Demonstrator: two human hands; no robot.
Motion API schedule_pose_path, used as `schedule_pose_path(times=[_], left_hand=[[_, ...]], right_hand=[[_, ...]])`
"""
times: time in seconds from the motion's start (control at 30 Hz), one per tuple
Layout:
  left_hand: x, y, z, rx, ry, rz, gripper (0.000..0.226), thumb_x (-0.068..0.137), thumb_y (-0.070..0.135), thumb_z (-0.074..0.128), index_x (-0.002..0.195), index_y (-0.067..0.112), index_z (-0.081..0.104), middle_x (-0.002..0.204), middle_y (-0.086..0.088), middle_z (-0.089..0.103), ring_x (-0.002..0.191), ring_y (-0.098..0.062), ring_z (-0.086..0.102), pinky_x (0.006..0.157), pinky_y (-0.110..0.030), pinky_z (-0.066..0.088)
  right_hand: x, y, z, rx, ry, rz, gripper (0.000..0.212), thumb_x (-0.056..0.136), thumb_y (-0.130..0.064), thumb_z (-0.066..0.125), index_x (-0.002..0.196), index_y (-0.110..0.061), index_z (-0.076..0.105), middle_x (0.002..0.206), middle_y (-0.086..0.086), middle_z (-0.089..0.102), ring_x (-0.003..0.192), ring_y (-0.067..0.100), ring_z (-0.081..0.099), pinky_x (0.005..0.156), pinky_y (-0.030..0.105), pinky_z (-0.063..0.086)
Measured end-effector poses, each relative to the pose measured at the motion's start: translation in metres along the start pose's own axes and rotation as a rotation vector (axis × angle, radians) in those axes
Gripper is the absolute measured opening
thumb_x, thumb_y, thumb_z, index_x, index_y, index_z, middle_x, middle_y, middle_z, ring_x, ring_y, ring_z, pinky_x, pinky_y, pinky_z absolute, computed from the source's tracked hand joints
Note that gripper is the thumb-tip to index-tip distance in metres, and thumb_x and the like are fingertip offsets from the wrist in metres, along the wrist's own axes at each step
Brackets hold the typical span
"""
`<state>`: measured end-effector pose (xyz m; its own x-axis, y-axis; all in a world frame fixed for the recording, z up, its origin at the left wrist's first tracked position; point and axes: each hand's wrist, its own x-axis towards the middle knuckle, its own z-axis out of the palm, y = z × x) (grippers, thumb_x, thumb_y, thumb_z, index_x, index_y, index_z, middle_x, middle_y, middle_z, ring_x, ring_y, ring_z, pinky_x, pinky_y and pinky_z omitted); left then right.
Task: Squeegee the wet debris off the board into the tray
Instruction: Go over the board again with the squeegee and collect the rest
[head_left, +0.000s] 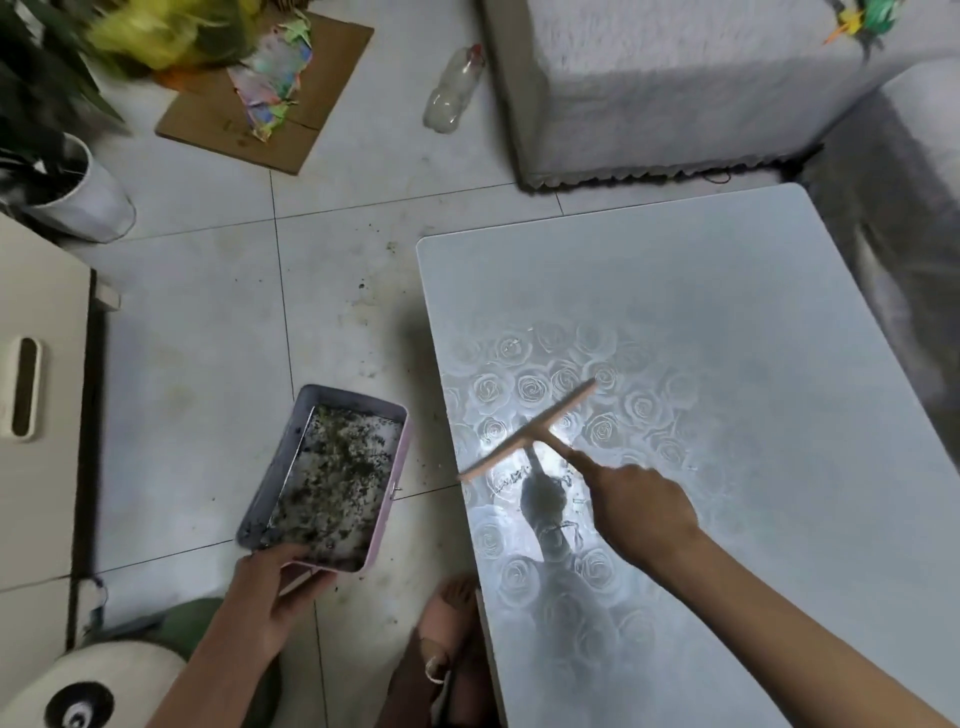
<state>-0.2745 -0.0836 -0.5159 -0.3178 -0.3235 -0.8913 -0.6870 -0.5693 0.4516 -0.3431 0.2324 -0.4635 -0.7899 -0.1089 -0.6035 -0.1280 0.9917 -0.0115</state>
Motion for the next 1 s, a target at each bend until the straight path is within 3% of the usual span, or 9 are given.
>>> schedule_pose_path(times=[0.07, 0.17, 0.23, 0.43, 0.6, 0.7, 0.77, 0.87, 1.0], left_hand=[[0.005, 0.006, 0.002, 0.002, -0.016, -0.006, 0.014, 0.087, -0.011, 0.042, 0.083, 0.000, 0.050, 0.088, -0.019, 0.058, 0.085, -0.029, 0.056, 0.052, -0.037, 0.056], [0.012, 0.017, 0.010, -0.012, -0.035, -0.032, 0.013, 0.087, -0.010, 0.044, 0.084, 0.001, 0.049, 0.089, -0.019, 0.057, 0.088, -0.030, 0.057, 0.054, -0.039, 0.056], [0.018, 0.024, 0.014, -0.018, -0.029, -0.049, 0.012, 0.089, -0.008, 0.044, 0.083, 0.001, 0.049, 0.089, -0.019, 0.057, 0.093, -0.031, 0.057, 0.053, -0.041, 0.055], [0.046, 0.063, 0.038, 0.037, -0.033, -0.058, 0.009, 0.089, -0.008, 0.045, 0.086, -0.001, 0.050, 0.086, -0.018, 0.058, 0.100, -0.030, 0.056, 0.047, -0.038, 0.056], [0.078, 0.099, 0.056, 0.109, -0.078, -0.019, 0.033, 0.088, -0.008, 0.047, 0.120, 0.000, 0.045, 0.102, -0.021, 0.058, 0.087, -0.025, 0.060, 0.062, -0.041, 0.061], [0.083, 0.109, 0.061, 0.136, -0.092, -0.012, 0.030, 0.088, -0.008, 0.045, 0.116, 0.004, 0.047, 0.094, -0.016, 0.060, 0.082, -0.023, 0.060, 0.047, -0.033, 0.058], [0.092, 0.126, 0.067, 0.163, -0.121, -0.013, 0.031, 0.087, -0.010, 0.044, 0.115, 0.004, 0.047, 0.091, -0.015, 0.061, 0.080, -0.023, 0.061, 0.047, -0.032, 0.057], [0.098, 0.142, 0.075, 0.193, -0.120, 0.005, 0.031, 0.088, -0.009, 0.044, 0.117, 0.003, 0.047, 0.094, -0.014, 0.061, 0.081, -0.023, 0.061, 0.054, -0.035, 0.060], [0.101, 0.159, 0.083, 0.217, -0.154, 0.014, 0.030, 0.087, -0.010, 0.045, 0.113, 0.005, 0.050, 0.108, -0.018, 0.060, 0.092, -0.026, 0.060, 0.077, -0.040, 0.052]], right_hand=[[-0.016, 0.011, 0.002, 0.004, -0.049, 0.011, 0.086, 0.088, -0.003, 0.032, 0.141, -0.060, -0.004, 0.072, 0.001, 0.049, 0.064, 0.023, 0.048, 0.062, 0.032, 0.039], [-0.004, 0.024, -0.030, 0.037, -0.141, 0.032, 0.046, 0.099, -0.022, 0.033, 0.137, -0.048, 0.037, 0.112, 0.000, 0.065, 0.097, 0.025, 0.062, 0.078, 0.034, 0.047], [0.015, 0.023, -0.059, 0.232, -0.148, 0.007, 0.031, 0.101, -0.030, 0.035, 0.115, -0.046, 0.057, 0.106, -0.001, 0.068, 0.084, 0.018, 0.063, 0.077, 0.032, 0.049], [0.127, -0.009, -0.132, 0.628, -0.036, 0.029, 0.024, 0.096, -0.018, 0.048, 0.118, -0.010, 0.051, 0.089, 0.012, 0.060, 0.058, 0.023, 0.057, 0.054, 0.032, 0.049], [0.190, -0.043, -0.131, 0.728, 0.075, 0.123, 0.025, 0.098, -0.034, 0.042, 0.111, -0.014, 0.051, 0.086, 0.015, 0.061, 0.052, 0.029, 0.057, 0.039, 0.027, 0.043], [0.147, -0.037, -0.090, 0.568, 0.098, 0.134, 0.024, 0.098, -0.029, 0.043, 0.114, -0.012, 0.050, 0.091, 0.018, 0.066, 0.074, 0.039, 0.064, 0.060, 0.041, 0.053], [0.107, -0.028, -0.070, 0.538, 0.048, 0.190, 0.019, 0.099, -0.032, 0.042, 0.111, -0.020, 0.050, 0.081, 0.009, 0.067, 0.078, 0.037, 0.064, 0.063, 0.035, 0.047], [0.056, -0.016, -0.066, 0.462, -0.111, 0.242, 0.005, 0.099, -0.036, 0.037, 0.101, -0.037, 0.042, 0.068, -0.009, 0.055, 0.061, 0.023, 0.060, 0.058, 0.029, 0.041], [0.074, -0.021, -0.124, 0.523, -0.157, 0.275, 0.023, 0.096, -0.046, 0.039, 0.096, -0.033, 0.058, 0.066, -0.005, 0.058, 0.033, 0.008, 0.049, 0.038, 0.024, 0.045]])
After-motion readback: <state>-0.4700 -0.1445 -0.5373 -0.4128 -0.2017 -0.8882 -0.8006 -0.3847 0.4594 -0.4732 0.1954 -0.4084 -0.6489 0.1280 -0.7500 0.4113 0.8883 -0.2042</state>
